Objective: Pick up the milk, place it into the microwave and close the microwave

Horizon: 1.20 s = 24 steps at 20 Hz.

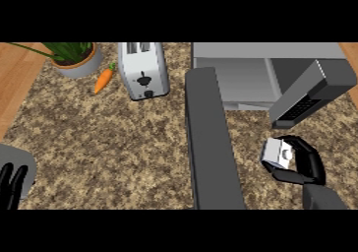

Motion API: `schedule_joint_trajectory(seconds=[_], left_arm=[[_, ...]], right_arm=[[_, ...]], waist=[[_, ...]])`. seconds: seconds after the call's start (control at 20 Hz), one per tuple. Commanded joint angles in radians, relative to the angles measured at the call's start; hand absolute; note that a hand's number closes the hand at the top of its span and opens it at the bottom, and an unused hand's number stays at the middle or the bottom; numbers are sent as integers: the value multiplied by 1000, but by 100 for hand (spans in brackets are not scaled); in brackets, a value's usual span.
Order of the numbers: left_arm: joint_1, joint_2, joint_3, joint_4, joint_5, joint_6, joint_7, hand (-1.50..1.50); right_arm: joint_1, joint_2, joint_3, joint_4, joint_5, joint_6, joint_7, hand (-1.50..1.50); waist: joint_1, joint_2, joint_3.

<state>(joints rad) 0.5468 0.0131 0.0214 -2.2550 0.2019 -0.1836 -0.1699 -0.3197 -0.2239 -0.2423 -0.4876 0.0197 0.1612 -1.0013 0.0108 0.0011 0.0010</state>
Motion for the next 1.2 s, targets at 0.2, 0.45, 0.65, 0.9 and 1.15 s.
schedule_joint_trajectory(seconds=[0.2,0.45,0.65,0.9,1.15], left_arm=[[4,-2,18,28,9,-28,-18,-150],[12,-3,-4,-30,5,-25,34,-150],[29,0,34,-13,40,-40,11,-150],[100,-13,31,29,33,-84,-65,-150],[136,-12,-2,-13,37,-75,-72,-150]], right_arm=[[-25,37,-1,-72,-44,52,-66,150],[-19,-25,-14,-64,-63,96,-100,150],[45,-12,24,-248,-96,131,4,150],[85,38,92,-427,-124,147,144,150],[197,104,162,-721,-105,17,292,150]], waist=[[-4,-2,-1],[-1,0,0],[-11,-5,-2],[-12,-7,-2],[-13,-8,-2]])
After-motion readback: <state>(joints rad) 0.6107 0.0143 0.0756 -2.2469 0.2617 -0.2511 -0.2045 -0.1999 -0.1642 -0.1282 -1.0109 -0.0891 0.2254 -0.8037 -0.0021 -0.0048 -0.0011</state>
